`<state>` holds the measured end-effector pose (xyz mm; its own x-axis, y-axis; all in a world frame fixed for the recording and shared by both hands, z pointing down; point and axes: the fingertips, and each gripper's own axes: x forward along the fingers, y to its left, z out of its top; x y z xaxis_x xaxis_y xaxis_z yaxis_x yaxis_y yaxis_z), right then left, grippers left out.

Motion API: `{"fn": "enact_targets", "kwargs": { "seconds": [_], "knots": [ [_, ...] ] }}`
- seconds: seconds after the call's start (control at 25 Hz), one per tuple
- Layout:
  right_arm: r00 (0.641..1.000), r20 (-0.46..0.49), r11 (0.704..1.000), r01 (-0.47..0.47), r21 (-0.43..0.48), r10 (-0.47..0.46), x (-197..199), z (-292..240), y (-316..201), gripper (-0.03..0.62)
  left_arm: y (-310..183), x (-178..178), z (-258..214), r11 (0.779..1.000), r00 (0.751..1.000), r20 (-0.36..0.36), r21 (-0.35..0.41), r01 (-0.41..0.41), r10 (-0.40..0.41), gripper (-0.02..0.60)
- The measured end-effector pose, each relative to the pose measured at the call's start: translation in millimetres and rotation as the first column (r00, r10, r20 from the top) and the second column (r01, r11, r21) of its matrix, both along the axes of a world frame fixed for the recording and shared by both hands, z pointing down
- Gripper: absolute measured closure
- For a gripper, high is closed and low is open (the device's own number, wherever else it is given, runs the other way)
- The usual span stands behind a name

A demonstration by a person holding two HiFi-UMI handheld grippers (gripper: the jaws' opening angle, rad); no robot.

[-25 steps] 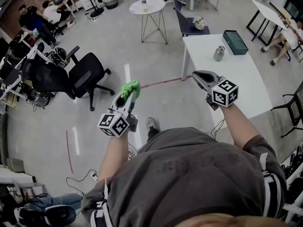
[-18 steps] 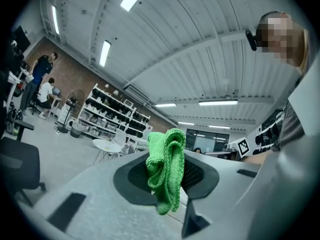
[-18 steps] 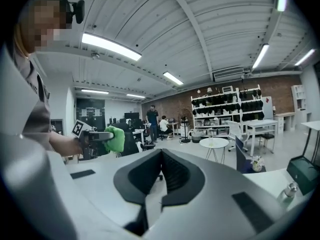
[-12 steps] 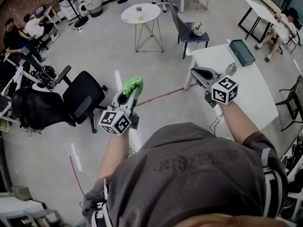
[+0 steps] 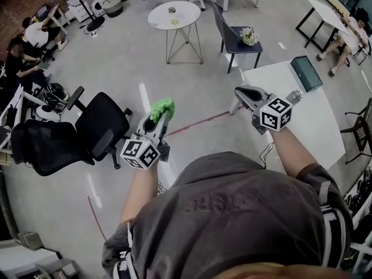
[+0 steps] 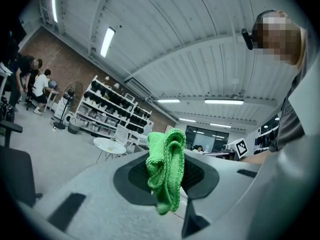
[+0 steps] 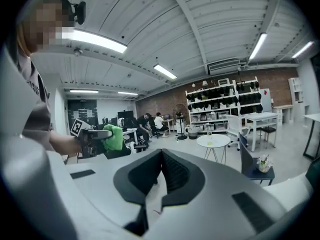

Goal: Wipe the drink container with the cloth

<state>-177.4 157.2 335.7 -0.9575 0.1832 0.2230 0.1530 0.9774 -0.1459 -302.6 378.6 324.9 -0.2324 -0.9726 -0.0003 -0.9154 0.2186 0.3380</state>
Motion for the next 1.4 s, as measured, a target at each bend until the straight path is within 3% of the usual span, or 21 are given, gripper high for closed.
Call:
{"fn": "enact_targets", "kwargs": {
  "seconds": [0.2, 0.4, 0.6, 0.84, 1.08, 1.4],
  "knots": [
    [0.998, -0.001, 0.998, 0.062, -0.023, -0.062, -28, 15, -44, 0.602, -41, -12, 10, 0.998, 0.999, 0.002, -0.028, 0.048, -0.048, 0.489],
    [0.983, 0.006, 0.983, 0.182, -0.026, -0.182, -60, 24, -108, 0.600, -102, -24, 13, 0.984, 0.984, -0.030, -0.031, 0.173, -0.174, 0.489],
    [0.961, -0.003, 0.960, 0.278, 0.024, -0.278, -82, 31, -148, 0.600, -150, -28, 16, 0.972, 0.971, -0.057, -0.049, 0.229, -0.232, 0.489],
    [0.974, 0.010, 0.974, 0.226, 0.021, -0.226, -117, 41, -157, 0.600, -149, -65, 17, 0.975, 0.977, -0.022, -0.064, 0.211, -0.213, 0.489],
    [0.986, 0.006, 0.985, 0.166, 0.045, -0.167, -125, 39, -148, 0.600, -142, -93, 16, 0.986, 0.988, -0.015, -0.055, 0.155, -0.156, 0.489],
    [0.994, -0.007, 0.993, 0.108, 0.056, -0.107, -112, 37, -160, 0.600, -165, -95, 22, 0.995, 0.996, -0.033, -0.060, 0.082, -0.084, 0.489]
  ]
}}
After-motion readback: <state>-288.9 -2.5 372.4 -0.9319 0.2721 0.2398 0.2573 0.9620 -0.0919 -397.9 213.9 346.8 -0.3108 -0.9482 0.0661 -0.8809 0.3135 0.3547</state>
